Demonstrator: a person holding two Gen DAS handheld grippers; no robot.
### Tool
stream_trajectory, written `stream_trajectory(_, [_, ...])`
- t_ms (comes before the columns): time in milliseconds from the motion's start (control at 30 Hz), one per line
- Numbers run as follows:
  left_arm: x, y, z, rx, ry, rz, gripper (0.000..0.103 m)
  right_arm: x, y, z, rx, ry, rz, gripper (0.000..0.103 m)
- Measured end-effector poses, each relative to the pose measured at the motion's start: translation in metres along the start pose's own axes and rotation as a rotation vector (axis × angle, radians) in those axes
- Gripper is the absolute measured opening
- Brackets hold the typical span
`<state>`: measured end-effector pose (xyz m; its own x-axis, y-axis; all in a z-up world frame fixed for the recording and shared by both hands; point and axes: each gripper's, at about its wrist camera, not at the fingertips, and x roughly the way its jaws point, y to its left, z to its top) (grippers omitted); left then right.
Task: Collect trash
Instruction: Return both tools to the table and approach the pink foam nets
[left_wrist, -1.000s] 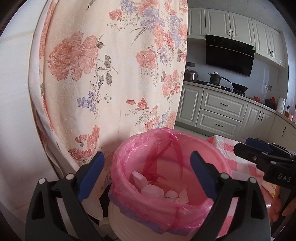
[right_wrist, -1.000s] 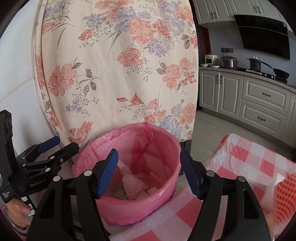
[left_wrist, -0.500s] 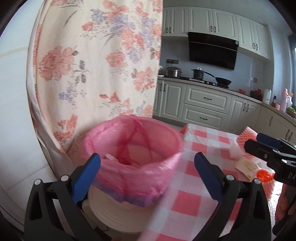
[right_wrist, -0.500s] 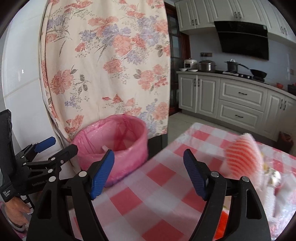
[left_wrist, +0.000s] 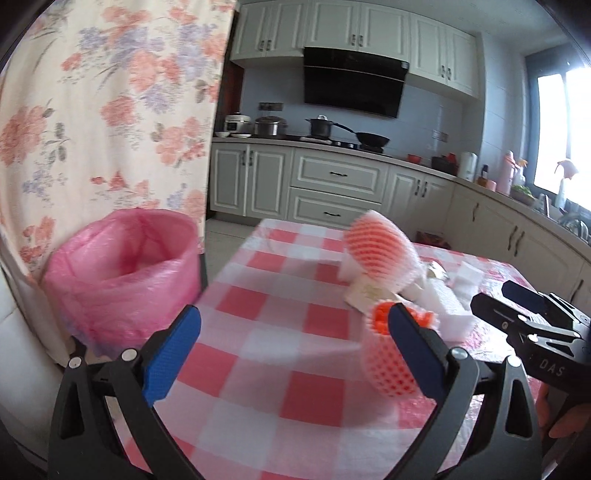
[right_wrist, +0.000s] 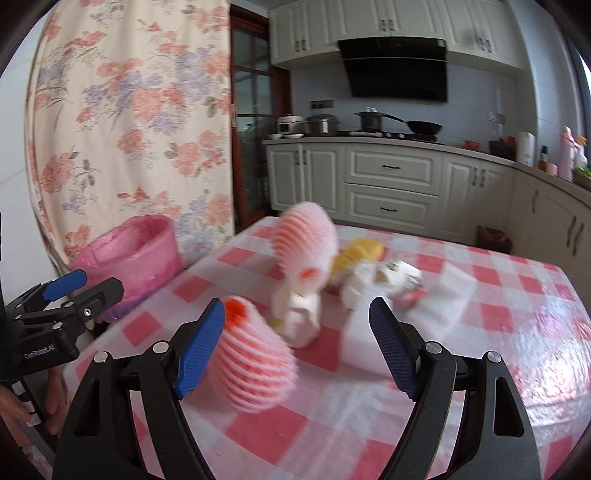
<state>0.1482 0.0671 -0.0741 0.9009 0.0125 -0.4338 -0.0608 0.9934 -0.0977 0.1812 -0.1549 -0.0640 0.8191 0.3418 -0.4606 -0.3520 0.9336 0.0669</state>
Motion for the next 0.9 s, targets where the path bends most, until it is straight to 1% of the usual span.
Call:
stream_trajectory(100, [0.011, -0.023, -0.005, 0.026, 0.032, -0.034, 0.098, -0.003, -0.02, -0.009, 0.023, 0.005, -0.047, 0.076])
stream_trajectory(200, [0.019, -0.042, -0.009, 0.044, 0.042, -0.058, 0.098, -0.004, -0.045, -0.018, 0.059, 0.012, -0.099, 0.076])
stream_trajectory(333, [0.036, -0.068, -0.013, 0.08, 0.071, -0.087, 0.098, -0.005, -0.071, -0.024, 0.105, 0.015, -0.145, 0.076])
stream_trajectory(433, [0.051, -0.081, -0.017, 0.089, 0.097, -0.098, 0.098, -0.003, -0.085, -0.026, 0.131, 0.018, -0.168, 0.076])
stream_trajectory(633, [0.082, -0.091, -0.018, 0.082, 0.149, -0.074, 0.098, 0.001, -0.097, -0.032, 0.164, 0.025, -0.183, 0.076])
stream_trajectory(800, [0.095, -0.09, -0.019, 0.094, 0.166, -0.059, 0.097, 0.007, -0.098, -0.034, 0.163, 0.038, -0.18, 0.076])
stream_trajectory(900, [0.098, -0.089, -0.022, 0.103, 0.179, -0.07, 0.097, 0.011, -0.098, -0.034, 0.166, 0.046, -0.175, 0.076])
